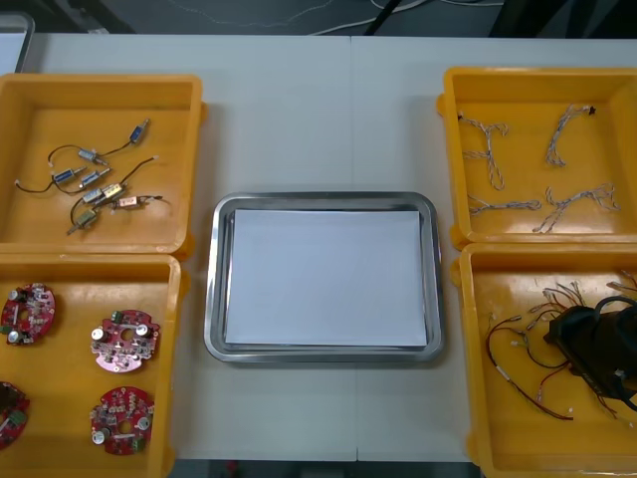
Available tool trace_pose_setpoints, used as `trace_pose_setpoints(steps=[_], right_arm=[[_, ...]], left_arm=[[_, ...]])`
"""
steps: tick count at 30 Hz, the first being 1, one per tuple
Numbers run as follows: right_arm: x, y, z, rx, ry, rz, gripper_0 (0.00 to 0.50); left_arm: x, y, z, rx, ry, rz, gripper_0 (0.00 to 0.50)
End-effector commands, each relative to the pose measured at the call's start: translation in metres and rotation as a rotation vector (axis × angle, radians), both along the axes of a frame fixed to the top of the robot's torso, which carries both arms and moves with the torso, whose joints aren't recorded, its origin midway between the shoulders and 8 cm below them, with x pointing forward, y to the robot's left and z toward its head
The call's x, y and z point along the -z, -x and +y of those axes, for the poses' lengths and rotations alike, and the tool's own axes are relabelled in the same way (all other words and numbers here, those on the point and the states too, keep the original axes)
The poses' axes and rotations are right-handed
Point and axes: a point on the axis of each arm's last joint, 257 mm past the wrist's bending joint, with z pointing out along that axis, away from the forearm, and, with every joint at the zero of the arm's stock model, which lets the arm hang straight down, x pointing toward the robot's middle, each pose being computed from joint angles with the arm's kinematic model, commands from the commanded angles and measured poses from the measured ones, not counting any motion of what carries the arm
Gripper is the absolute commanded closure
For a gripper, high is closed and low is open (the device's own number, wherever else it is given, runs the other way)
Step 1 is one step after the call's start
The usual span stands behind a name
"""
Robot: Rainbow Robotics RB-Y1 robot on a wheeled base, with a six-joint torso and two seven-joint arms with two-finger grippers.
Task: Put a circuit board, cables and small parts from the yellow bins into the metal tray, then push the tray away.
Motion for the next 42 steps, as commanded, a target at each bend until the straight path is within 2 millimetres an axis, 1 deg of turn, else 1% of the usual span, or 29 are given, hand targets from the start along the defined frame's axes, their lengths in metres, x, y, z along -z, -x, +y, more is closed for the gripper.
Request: trace_pose_setpoints(steps=[1, 2, 4, 5, 6, 7, 8, 9, 10, 11, 12, 21, 24, 30, 32, 42], right_arm=[[0.010, 0.010, 0.008, 0.016, -0.026, 0.018, 0.012], [0.009, 0.010, 0.008, 0.015, -0.026, 0.017, 0.042], [0.010, 0.011, 0.009, 0.016, -0.027, 0.019, 0.150], [0.009, 0.010, 0.008, 0.017, -0.027, 0.017, 0.167], [0.009, 0.010, 0.008, 0.017, -0.025, 0.017, 0.207], [0.010, 0.010, 0.008, 0.019, -0.026, 0.017, 0.260], [0.010, 0.010, 0.008, 0.019, -0.026, 0.017, 0.299], [0.009, 0.009, 0.008, 0.018, -0.026, 0.014, 0.389], [0.010, 0.010, 0.008, 0.020, -0.027, 0.015, 0.436], [0.009, 0.009, 0.009, 0.019, -0.029, 0.012, 0.455], [0.009, 0.009, 0.008, 0.020, -0.028, 0.014, 0.495], [0.005, 0.004, 0.011, 0.009, -0.030, 0.002, 0.500], [-0.002, -0.002, 0.009, 0.003, -0.024, -0.015, 0.500], [-0.023, -0.012, 0.008, -0.028, 0.004, -0.034, 0.500], [-0.034, -0.014, 0.009, -0.039, 0.014, -0.035, 0.500], [-0.076, -0.007, 0.010, -0.080, 0.064, -0.027, 0.500]], left_arm=[[0.005, -0.007, -0.009, 0.033, -0.006, -0.005, 0.000], [0.005, -0.007, -0.009, 0.034, -0.006, -0.005, 0.000], [0.008, -0.006, -0.009, 0.036, -0.008, 0.004, 0.000], [0.009, -0.005, -0.009, 0.037, -0.009, 0.007, 0.000], [0.011, -0.005, -0.009, 0.039, -0.009, 0.011, 0.000], [0.012, -0.004, -0.009, 0.041, -0.010, 0.016, 0.000], [0.013, -0.004, -0.009, 0.041, -0.009, 0.017, 0.000], [0.014, -0.004, -0.008, 0.043, -0.011, 0.020, 0.000], [0.016, -0.004, -0.009, 0.039, -0.007, 0.022, 0.000], [0.016, -0.004, -0.009, 0.040, -0.008, 0.023, 0.000], [0.017, -0.003, -0.009, 0.040, -0.010, 0.025, 0.000], [0.023, -0.001, -0.015, 0.046, -0.006, 0.041, 0.000], [0.022, -0.003, -0.017, 0.051, -0.004, 0.039, 0.000], [0.013, 0.001, -0.023, 0.062, 0.002, 0.059, 0.000], [0.012, 0.001, -0.024, 0.066, 0.003, 0.060, 0.000], [0.013, 0.000, -0.023, 0.070, -0.013, 0.065, 0.000]])
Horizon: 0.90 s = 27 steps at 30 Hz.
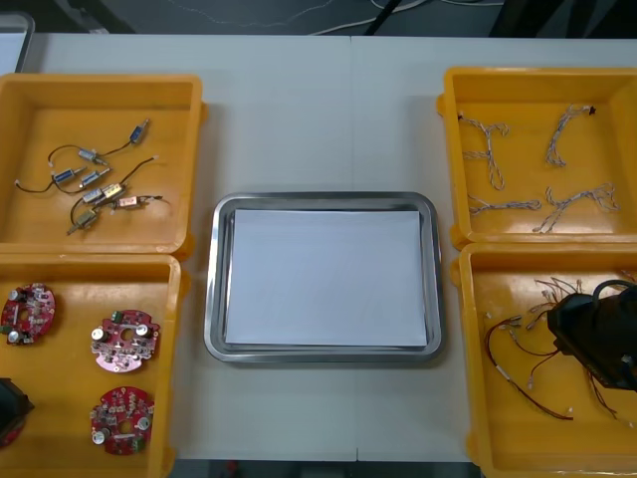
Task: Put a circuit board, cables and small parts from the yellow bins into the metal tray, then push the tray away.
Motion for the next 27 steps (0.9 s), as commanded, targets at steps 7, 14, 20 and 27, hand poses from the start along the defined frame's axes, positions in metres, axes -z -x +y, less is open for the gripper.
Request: trace_pose_setpoints(steps=[7, 14, 20, 27], right_arm=[[-0.070, -0.010, -0.009, -0.065, 0.087, -0.111, 0.500], [-0.095, -0.002, -0.007, -0.144, 0.140, -0.129, 0.500], [-0.111, 0.007, -0.006, -0.218, 0.148, -0.118, 0.500], [-0.141, -0.007, -0.009, -0.391, 0.247, -0.187, 0.500]], left_arm=[[-0.004, -0.009, -0.007, 0.082, -0.042, -0.020, 0.000], [0.000, -0.009, -0.008, 0.087, -0.050, -0.015, 0.000], [0.004, -0.012, -0.006, 0.090, -0.059, -0.022, 0.000], [0.008, -0.015, -0.003, 0.089, -0.068, -0.023, 0.007]])
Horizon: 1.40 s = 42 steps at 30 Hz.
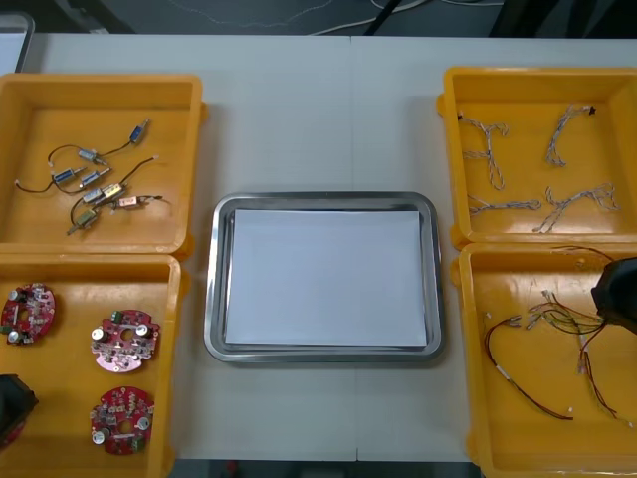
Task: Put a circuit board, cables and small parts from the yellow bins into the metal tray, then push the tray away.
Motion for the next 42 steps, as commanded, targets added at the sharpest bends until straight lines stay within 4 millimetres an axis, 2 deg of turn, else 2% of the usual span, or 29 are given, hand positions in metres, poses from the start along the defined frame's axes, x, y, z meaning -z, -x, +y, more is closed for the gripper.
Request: trace_pose_setpoints(steps=[1, 3, 6, 7, 8, 9, 10, 11, 16, 21, 24, 33, 42], right_arm=[[-0.042, -0.018, -0.007, -0.128, 0.110, -0.101, 0.500], [-0.046, -0.021, -0.004, -0.178, 0.130, -0.111, 0.500], [-0.051, -0.025, 0.002, -0.255, 0.159, -0.121, 0.500], [-0.053, -0.027, 0.005, -0.280, 0.170, -0.128, 0.500], [-0.056, -0.029, 0.008, -0.302, 0.179, -0.136, 0.500], [-0.059, -0.031, 0.010, -0.313, 0.181, -0.145, 0.500], [-0.065, -0.036, 0.013, -0.322, 0.183, -0.161, 0.500], [-0.071, -0.039, 0.018, -0.339, 0.184, -0.177, 0.500], [-0.087, -0.046, 0.034, -0.386, 0.160, -0.218, 0.500], [-0.085, -0.045, 0.040, -0.404, 0.149, -0.210, 0.500], [-0.083, -0.043, 0.043, -0.413, 0.144, -0.201, 0.500], [-0.088, -0.036, 0.053, -0.423, 0.149, -0.228, 0.500], [-0.079, -0.016, 0.057, -0.425, 0.154, -0.212, 0.500]], left_arm=[[0.003, -0.006, -0.005, 0.079, -0.034, 0.000, 0.032], [0.004, -0.007, -0.004, 0.080, -0.036, -0.001, 0.065], [0.005, -0.008, -0.004, 0.082, -0.038, 0.000, 0.148], [0.005, -0.008, -0.004, 0.081, -0.039, 0.000, 0.218], [0.005, -0.008, -0.003, 0.080, -0.041, -0.001, 0.311], [0.005, -0.008, -0.003, 0.079, -0.041, -0.001, 0.357], [0.004, -0.009, -0.004, 0.080, -0.040, -0.002, 0.439], [0.004, -0.009, -0.003, 0.079, -0.041, -0.003, 0.497], [0.004, -0.009, -0.003, 0.080, -0.042, -0.002, 0.500], [0.000, -0.014, -0.004, 0.089, -0.047, -0.012, 0.500], [-0.011, -0.017, -0.004, 0.094, -0.048, -0.015, 0.500], [-0.050, -0.031, -0.012, 0.129, -0.059, -0.036, 0.500], [-0.109, -0.044, -0.022, 0.222, -0.125, -0.074, 0.500]])
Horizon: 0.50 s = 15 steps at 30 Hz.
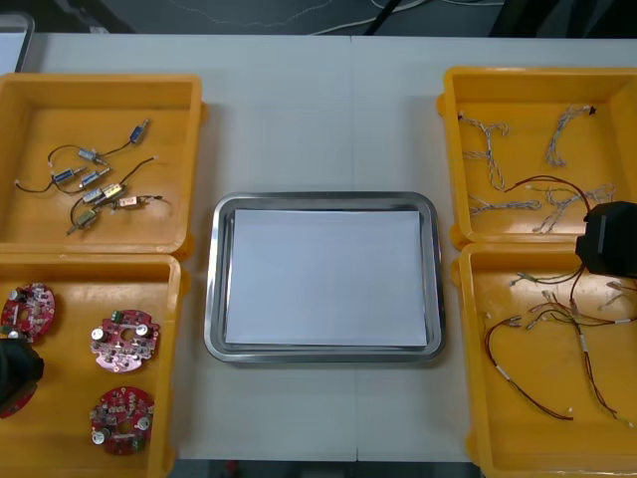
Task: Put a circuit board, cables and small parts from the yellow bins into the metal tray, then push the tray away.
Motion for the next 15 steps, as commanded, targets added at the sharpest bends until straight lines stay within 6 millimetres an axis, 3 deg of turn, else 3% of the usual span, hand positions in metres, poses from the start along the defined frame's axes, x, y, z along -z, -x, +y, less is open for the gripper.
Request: trace_pose_setpoints(steps=[1, 15], right_arm=[[0.004, 0.015, -0.002, 0.005, 0.030, 0.015, 0.500], [0.010, 0.022, -0.007, 0.023, 0.037, 0.037, 0.500]], left_arm=[[-0.055, -0.018, 0.009, 0.120, -0.124, -0.063, 0.500], [-0.110, -0.069, -0.043, 0.355, -0.142, -0.161, 0.500]])
